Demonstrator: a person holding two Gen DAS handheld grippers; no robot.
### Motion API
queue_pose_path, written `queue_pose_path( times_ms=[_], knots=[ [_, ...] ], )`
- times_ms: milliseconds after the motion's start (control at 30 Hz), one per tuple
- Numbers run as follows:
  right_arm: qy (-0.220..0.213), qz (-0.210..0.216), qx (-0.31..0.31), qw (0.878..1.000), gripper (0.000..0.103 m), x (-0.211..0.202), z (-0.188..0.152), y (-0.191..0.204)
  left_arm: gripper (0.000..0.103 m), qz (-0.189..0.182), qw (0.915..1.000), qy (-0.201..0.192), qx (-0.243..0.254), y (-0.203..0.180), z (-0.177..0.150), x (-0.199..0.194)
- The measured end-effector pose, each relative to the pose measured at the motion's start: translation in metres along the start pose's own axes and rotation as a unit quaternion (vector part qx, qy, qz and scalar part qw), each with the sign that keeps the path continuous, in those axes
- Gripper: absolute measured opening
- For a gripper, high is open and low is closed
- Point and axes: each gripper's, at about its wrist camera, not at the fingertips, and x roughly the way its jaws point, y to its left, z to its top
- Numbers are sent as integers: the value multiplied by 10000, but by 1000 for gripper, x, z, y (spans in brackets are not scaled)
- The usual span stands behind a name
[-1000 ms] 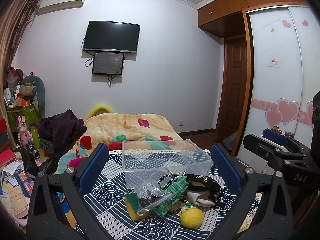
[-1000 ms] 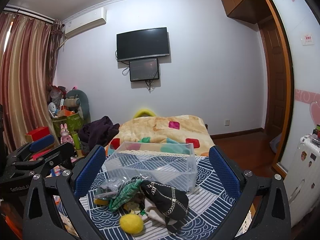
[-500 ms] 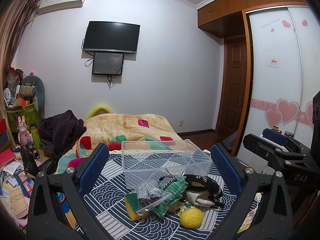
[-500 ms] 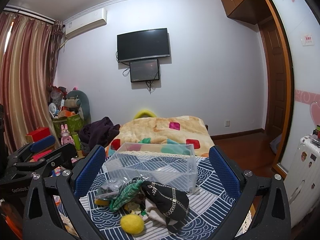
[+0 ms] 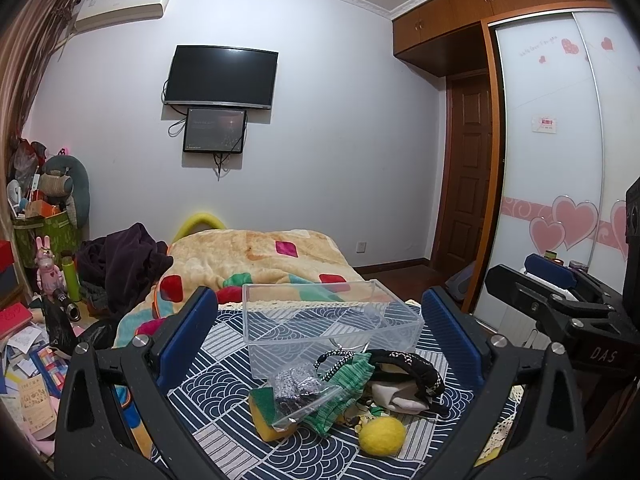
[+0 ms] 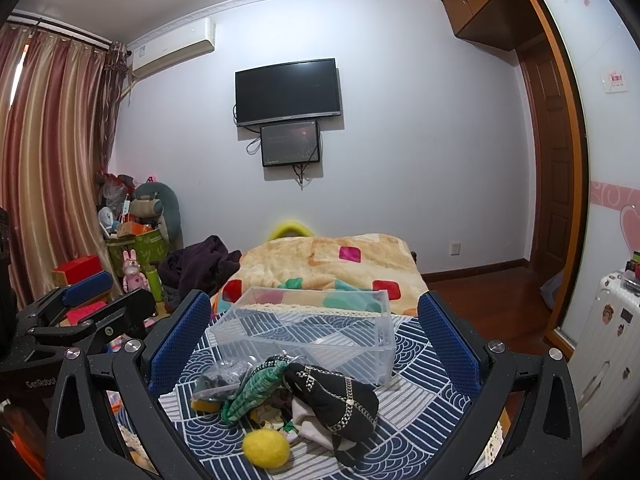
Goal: Organize soft objects
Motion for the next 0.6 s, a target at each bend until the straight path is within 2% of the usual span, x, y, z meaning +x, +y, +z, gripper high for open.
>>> queue_pose_path(
  times_ms=[600],
  knots=[
    [-19,11,4,10000,103,0,0,0,103,-2,10000,-4,3,-1,-1,0]
  ],
)
